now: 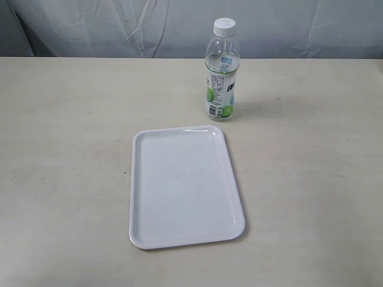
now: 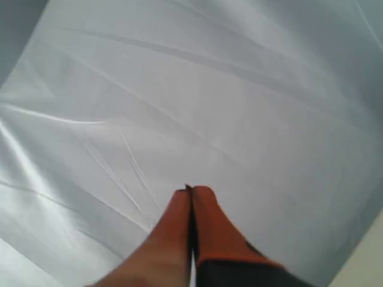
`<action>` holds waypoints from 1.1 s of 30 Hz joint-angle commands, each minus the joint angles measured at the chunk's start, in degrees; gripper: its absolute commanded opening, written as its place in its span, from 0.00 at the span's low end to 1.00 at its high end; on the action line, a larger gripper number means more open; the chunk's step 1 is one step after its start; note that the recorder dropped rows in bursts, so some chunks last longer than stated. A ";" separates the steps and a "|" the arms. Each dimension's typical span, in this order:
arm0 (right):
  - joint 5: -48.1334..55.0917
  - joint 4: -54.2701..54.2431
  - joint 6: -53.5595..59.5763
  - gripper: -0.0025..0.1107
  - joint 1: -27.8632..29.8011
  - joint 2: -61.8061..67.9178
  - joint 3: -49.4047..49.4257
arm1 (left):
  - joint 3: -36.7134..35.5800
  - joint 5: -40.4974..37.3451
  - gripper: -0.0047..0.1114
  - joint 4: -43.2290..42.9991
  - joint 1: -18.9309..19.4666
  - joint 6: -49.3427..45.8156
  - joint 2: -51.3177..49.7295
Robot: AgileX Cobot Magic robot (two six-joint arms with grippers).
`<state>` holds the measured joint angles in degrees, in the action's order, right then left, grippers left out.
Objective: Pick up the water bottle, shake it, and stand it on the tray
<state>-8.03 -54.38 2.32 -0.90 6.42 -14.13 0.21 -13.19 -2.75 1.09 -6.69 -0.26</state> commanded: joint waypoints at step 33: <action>-43.08 68.82 -9.40 0.75 -26.53 94.79 -27.46 | -0.21 -0.12 0.04 0.06 -0.03 0.21 0.26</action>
<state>-45.55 11.10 -5.41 -27.37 100.01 -41.20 0.21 -13.19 -2.75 1.09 -6.69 -0.26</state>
